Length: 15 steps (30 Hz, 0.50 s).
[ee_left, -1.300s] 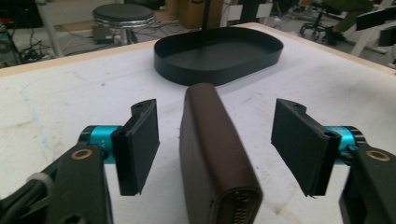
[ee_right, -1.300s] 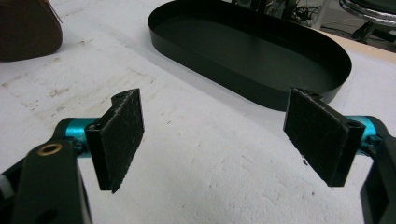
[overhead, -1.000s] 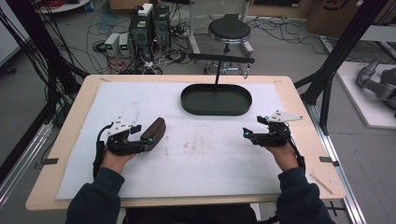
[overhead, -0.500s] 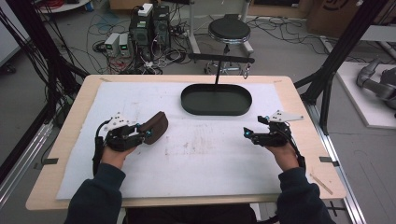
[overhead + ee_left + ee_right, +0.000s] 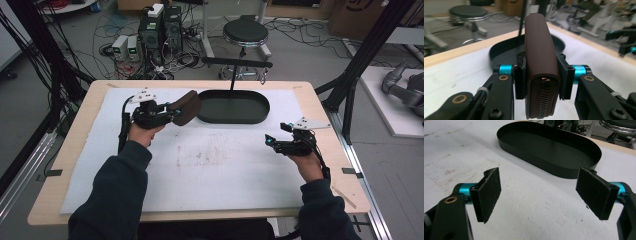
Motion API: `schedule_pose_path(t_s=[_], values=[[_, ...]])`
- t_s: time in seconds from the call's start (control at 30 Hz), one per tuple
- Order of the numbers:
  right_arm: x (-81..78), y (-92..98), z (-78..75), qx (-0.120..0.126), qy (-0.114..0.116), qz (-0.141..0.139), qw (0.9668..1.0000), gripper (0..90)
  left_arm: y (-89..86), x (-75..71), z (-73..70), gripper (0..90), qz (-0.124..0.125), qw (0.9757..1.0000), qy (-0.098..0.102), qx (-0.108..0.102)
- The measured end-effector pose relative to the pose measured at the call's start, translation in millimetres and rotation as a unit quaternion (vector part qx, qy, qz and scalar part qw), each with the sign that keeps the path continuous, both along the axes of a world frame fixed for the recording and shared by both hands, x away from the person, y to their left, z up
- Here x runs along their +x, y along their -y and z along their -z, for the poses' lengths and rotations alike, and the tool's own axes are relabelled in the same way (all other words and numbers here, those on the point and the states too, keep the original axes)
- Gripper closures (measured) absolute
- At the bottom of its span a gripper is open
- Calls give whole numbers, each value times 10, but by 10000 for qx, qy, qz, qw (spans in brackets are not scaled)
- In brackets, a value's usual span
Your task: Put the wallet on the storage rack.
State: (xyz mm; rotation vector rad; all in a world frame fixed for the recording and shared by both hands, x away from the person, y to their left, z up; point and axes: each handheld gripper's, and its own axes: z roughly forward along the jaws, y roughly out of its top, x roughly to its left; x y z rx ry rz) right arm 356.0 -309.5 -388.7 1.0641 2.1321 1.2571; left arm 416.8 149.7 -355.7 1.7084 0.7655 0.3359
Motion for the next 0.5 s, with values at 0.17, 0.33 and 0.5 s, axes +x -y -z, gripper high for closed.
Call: schedule_pose_path(t_s=[0.17, 0.33, 0.5], values=[[1, 17, -1, 23, 0, 32, 10000, 206, 237, 272, -23, 650, 127, 9999, -40, 45], [9, 30, 4, 20, 4, 44, 10000, 206, 483, 542, -16, 649, 251, 9995, -151, 97], [10, 41, 11, 25, -16, 48, 10000, 206, 738, 785, 68, 648, 377, 9988, -310, -3]])
